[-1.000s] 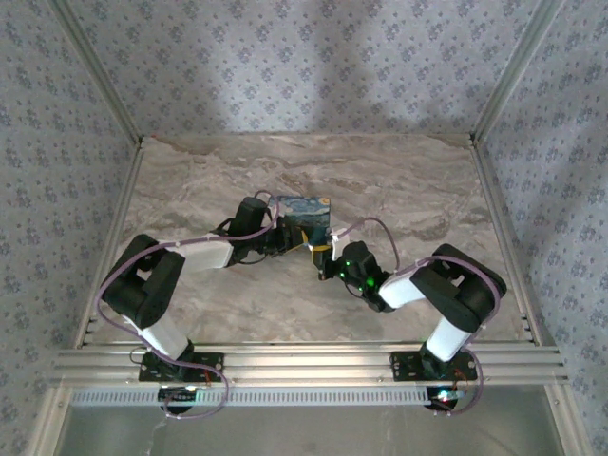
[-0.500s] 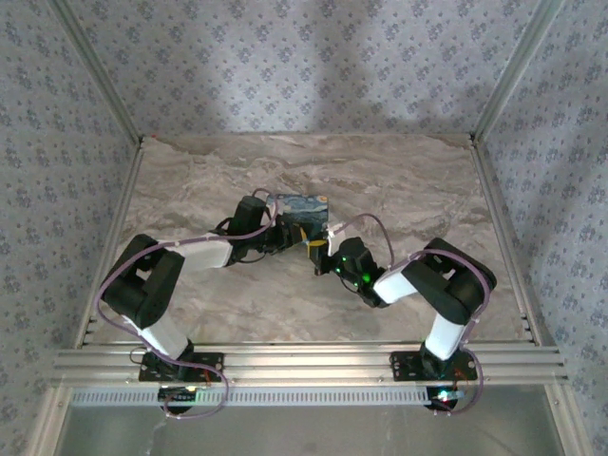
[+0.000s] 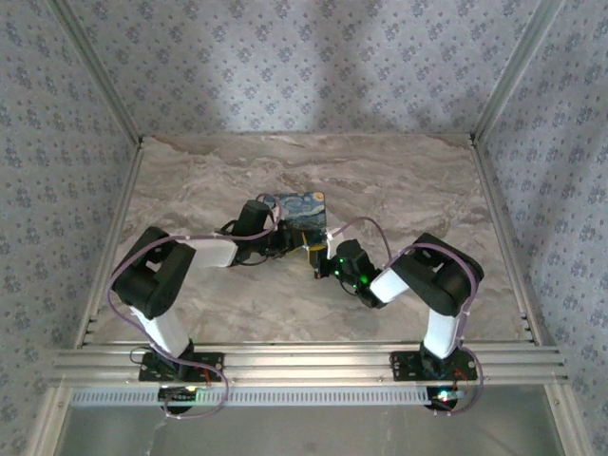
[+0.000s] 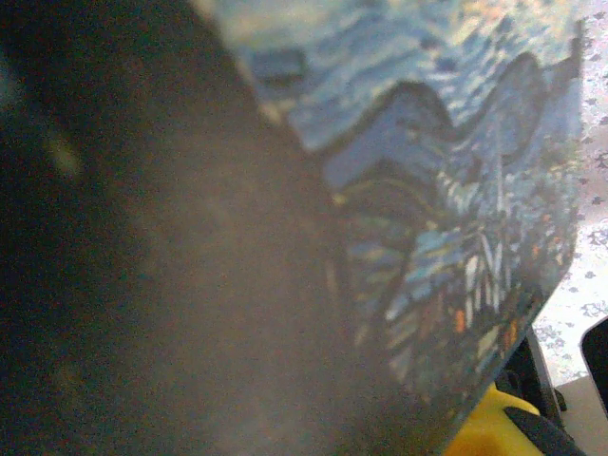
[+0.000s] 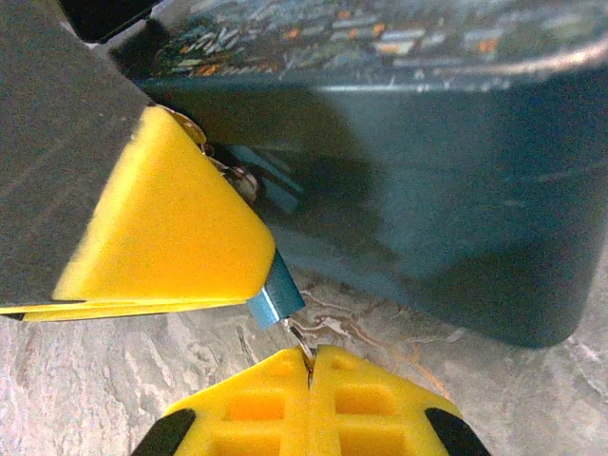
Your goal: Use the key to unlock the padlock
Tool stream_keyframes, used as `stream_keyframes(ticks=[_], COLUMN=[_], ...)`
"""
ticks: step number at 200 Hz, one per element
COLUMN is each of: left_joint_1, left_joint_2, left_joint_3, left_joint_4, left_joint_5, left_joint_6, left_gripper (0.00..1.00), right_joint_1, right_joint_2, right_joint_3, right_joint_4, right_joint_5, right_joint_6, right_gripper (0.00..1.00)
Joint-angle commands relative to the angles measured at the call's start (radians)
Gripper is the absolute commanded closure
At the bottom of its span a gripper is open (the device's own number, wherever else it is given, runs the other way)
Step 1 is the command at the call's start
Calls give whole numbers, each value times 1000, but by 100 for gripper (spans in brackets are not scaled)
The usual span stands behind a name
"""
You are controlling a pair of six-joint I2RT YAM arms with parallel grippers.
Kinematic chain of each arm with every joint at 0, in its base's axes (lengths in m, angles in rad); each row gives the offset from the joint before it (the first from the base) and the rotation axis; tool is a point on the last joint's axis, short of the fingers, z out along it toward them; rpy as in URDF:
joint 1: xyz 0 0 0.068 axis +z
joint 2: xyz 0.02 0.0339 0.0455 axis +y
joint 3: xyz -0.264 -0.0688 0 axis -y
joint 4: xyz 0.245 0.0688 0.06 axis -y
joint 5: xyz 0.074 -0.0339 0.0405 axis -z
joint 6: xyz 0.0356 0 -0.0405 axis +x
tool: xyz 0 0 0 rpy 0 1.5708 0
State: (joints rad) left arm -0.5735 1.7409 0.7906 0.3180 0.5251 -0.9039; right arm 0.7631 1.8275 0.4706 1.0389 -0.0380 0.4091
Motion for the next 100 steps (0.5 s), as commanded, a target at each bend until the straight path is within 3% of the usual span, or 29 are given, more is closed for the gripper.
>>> stream_keyframes(ticks=[1, 100], left_joint_1=[-17, 29], left_joint_2=[0, -136], left_joint_3=[12, -103], left_joint_4=[61, 84], left_joint_5=[42, 4], left_joint_6=[-13, -56], left_gripper=[67, 39], right_joint_1=[-8, -20], right_joint_2=[26, 14], right_joint_3=[25, 25], right_joint_4=[43, -6], right_joint_5=[-20, -44], right_joint_6=[32, 119], right_gripper=[100, 100])
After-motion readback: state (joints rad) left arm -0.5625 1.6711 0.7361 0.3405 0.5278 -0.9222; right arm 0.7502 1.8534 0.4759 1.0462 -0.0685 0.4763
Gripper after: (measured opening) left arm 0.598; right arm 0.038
